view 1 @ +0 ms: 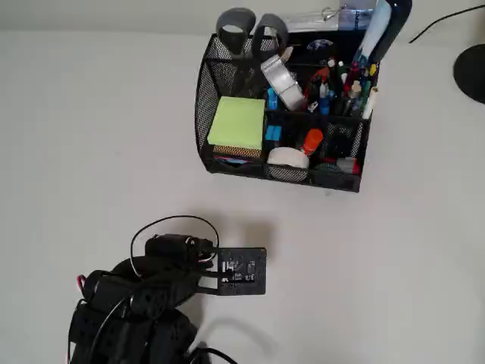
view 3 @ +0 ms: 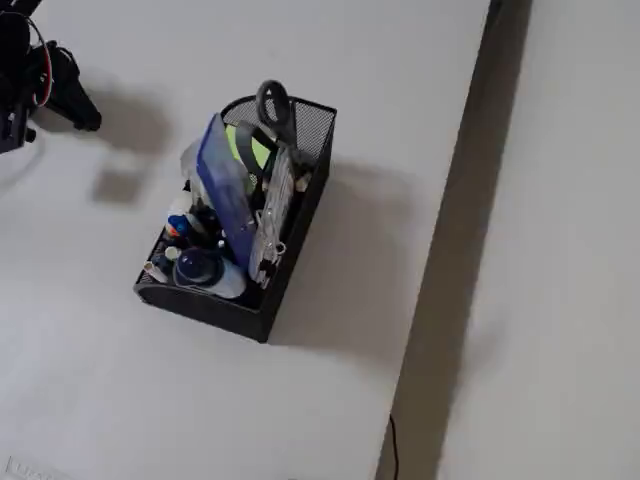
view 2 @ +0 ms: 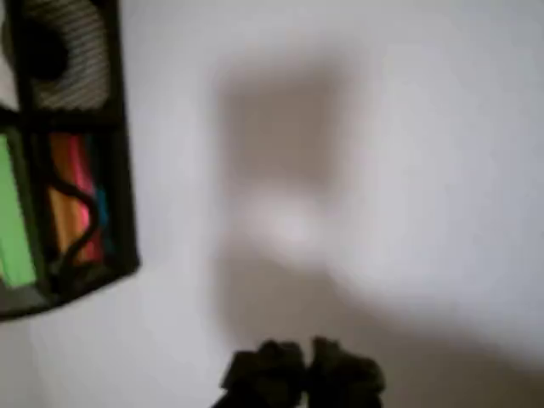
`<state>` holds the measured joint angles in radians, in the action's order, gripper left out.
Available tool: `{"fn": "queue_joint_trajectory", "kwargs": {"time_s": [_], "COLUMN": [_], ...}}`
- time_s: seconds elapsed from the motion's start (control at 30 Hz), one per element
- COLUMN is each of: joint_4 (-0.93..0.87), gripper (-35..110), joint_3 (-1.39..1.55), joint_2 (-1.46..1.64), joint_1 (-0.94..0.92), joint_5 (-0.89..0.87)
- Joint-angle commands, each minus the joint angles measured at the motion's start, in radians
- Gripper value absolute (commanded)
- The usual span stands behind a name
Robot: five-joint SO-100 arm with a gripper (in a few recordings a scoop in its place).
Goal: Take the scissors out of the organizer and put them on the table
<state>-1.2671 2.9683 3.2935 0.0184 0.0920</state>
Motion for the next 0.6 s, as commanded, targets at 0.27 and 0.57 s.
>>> {"fn": "queue_joint_trajectory", "kwargs": {"time_s": [0.27,0.57], "joint_4": [-0.032,-0.032], "gripper": [0,0], "joint_3": [0.002,0.002], "joint_2": [-0.003,-0.003], "joint_1": [-0.006,0.0], "joint_5": [-0.005,0.002]}}
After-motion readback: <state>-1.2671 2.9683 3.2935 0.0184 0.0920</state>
